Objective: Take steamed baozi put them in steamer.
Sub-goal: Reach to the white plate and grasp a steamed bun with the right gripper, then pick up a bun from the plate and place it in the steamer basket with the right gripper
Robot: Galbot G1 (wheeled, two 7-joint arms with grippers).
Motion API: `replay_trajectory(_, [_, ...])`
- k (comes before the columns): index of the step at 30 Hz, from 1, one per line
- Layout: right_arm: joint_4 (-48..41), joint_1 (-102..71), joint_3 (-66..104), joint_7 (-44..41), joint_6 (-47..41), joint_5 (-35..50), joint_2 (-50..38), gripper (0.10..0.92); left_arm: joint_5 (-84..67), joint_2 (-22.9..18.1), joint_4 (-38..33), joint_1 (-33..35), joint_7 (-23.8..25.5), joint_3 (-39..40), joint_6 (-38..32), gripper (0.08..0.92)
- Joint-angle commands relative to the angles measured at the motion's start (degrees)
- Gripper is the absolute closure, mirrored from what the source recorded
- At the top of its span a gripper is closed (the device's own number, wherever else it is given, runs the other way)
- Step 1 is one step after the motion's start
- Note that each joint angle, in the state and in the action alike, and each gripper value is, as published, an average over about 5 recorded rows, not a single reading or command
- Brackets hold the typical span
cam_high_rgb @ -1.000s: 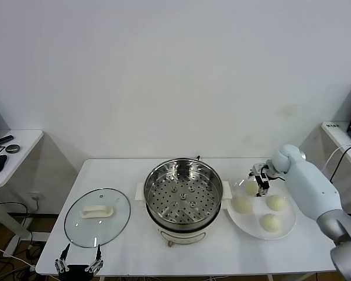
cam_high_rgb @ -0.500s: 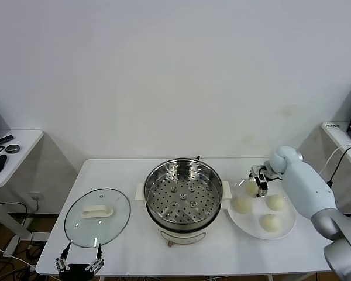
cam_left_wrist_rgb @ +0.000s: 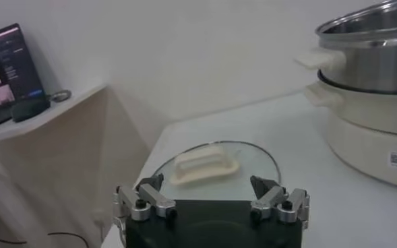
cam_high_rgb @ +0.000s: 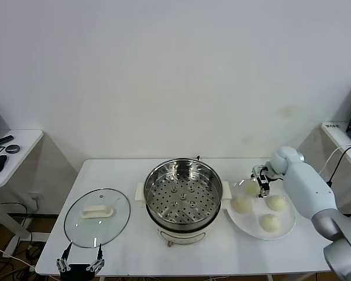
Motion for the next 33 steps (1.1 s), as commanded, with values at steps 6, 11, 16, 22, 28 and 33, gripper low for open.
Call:
replay_trajectory(6, [0.1, -0.1, 0.0, 0.1, -0.1, 0.5, -0.1, 0.413, -0.1, 0.0, 0.2, -0.2, -0.1, 0.0, 0.0, 0.177])
replay_trajectory(11, [1.3, 1.4, -1.3, -0.7, -0.1, 4.8, -1.9, 0.431, 0.0, 0.1, 0.5, -0.8, 0.0, 0.4, 0.1, 0.177])
replay_trajectory(16, [4.6, 7.6, -6.6, -3.2, -0.1, 13.6, -4.7, 0.431, 0.4, 0.3, 0.6, -1.5, 0.0, 0.8, 0.1, 0.177])
replay_trajectory(22, [8.4, 22.1, -16.5, -8.8, 1.8, 28.6, -3.9, 0.431, 1.1, 0.7, 0.4, -2.3, -0.5, 1.0, 0.2, 0.177])
replay_trajectory(28, [9.7, 33.4, -26.7, -13.9, 12.6, 41.7, 2.7, 0.430, 1.4, 0.8, -0.5, -2.4, -0.7, 1.1, 0.2, 0.177])
replay_trajectory(33, [10.1, 36.8, -29.8, -16.1, 23.3, 42.2, 9.0, 0.424, 1.3, 0.5, -1.1, -2.4, -0.7, 0.8, 0.1, 0.177])
